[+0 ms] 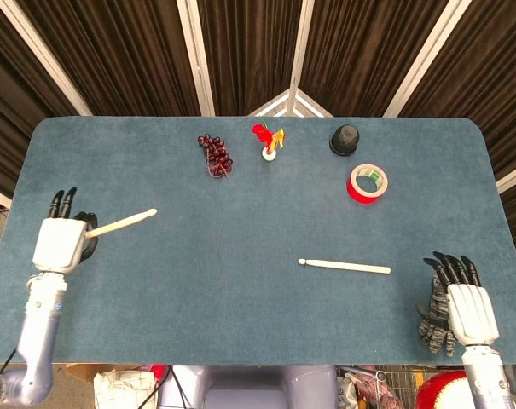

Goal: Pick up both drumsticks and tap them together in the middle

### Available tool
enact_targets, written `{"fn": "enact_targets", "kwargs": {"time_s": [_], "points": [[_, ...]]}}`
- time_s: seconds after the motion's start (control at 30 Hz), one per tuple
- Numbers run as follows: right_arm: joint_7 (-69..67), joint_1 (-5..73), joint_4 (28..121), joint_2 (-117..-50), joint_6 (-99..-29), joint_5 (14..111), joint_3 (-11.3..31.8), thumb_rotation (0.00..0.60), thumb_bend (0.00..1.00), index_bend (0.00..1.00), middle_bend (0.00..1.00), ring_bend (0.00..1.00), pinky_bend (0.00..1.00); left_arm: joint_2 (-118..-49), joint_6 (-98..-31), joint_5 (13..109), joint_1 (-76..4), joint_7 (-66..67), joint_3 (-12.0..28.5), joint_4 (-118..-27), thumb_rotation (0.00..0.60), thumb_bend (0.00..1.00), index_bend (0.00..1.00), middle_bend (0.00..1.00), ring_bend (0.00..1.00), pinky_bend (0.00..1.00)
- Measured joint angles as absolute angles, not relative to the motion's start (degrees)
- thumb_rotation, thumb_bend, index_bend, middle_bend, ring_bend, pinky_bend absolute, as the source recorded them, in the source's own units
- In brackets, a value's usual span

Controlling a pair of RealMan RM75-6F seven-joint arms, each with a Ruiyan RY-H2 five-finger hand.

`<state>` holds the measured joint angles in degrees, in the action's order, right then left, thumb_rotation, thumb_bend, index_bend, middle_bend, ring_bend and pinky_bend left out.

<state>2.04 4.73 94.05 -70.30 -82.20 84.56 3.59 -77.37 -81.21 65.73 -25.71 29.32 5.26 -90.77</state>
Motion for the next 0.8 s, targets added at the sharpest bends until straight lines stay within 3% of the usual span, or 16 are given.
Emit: {"fn": "enact_targets", "kwargs": {"time_s": [0.4,0.8], "points": [[-3.8,8.9,95.8,-70.4,-75.4,82.0,5.6,0.6,0.26,0.29,0.25,0.18,0.0,-73.7,-80.9,71.6,-24.8,23.4,6.9,-93.5,0.6,0.52,0.56,0.54,0.04,0.0],[15.2,17.7,99.7,-74.9,-67.5,66.3,11.5,0.6,0.26,0.38,0.29,0.2,0.0,-75.7,-76.5,68.8,-28.5,28.1,10.4,-94.2,0.6,0.52,0.56,0.54,0.04,0.0]]}}
